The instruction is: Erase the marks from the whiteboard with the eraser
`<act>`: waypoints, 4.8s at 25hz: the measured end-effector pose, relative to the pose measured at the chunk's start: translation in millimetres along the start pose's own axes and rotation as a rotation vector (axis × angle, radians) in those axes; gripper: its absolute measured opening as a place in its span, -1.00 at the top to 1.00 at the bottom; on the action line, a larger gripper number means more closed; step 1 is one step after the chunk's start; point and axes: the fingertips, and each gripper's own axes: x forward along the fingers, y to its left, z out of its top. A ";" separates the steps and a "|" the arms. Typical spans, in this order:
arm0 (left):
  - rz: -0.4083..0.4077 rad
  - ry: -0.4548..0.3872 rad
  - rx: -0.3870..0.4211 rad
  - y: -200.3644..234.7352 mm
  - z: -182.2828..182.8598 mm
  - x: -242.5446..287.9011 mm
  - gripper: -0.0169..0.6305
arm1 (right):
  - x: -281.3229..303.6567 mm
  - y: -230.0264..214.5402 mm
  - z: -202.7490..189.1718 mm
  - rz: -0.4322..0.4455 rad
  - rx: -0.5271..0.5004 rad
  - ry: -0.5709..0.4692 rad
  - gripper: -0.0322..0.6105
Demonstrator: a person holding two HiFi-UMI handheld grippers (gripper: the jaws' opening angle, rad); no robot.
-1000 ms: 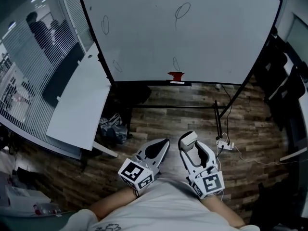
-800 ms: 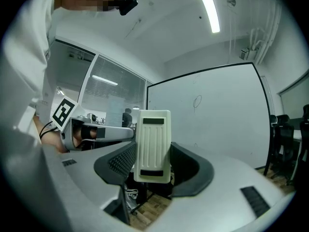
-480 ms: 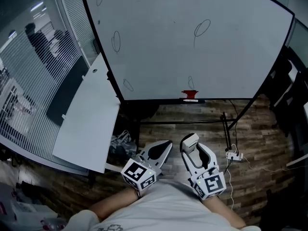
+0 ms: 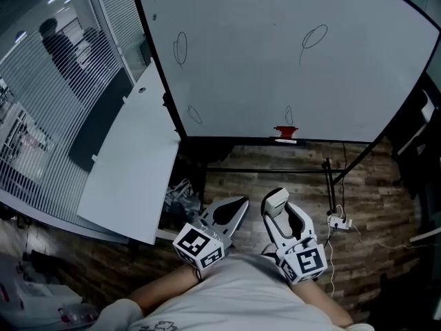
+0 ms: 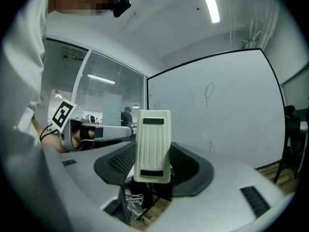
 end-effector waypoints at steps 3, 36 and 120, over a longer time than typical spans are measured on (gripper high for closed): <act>0.014 -0.007 -0.005 5.6 3.2 -0.1 0.93 | 10.2 -1.7 4.5 0.020 -0.009 -0.003 0.18; 0.102 -0.019 -0.003 58.5 -2.6 217.1 0.93 | 100.1 -210.7 5.6 0.154 0.047 0.035 0.18; -0.065 0.232 -0.028 253.4 -31.1 310.0 0.93 | 297.2 -380.6 -271.0 -0.264 0.891 0.280 0.18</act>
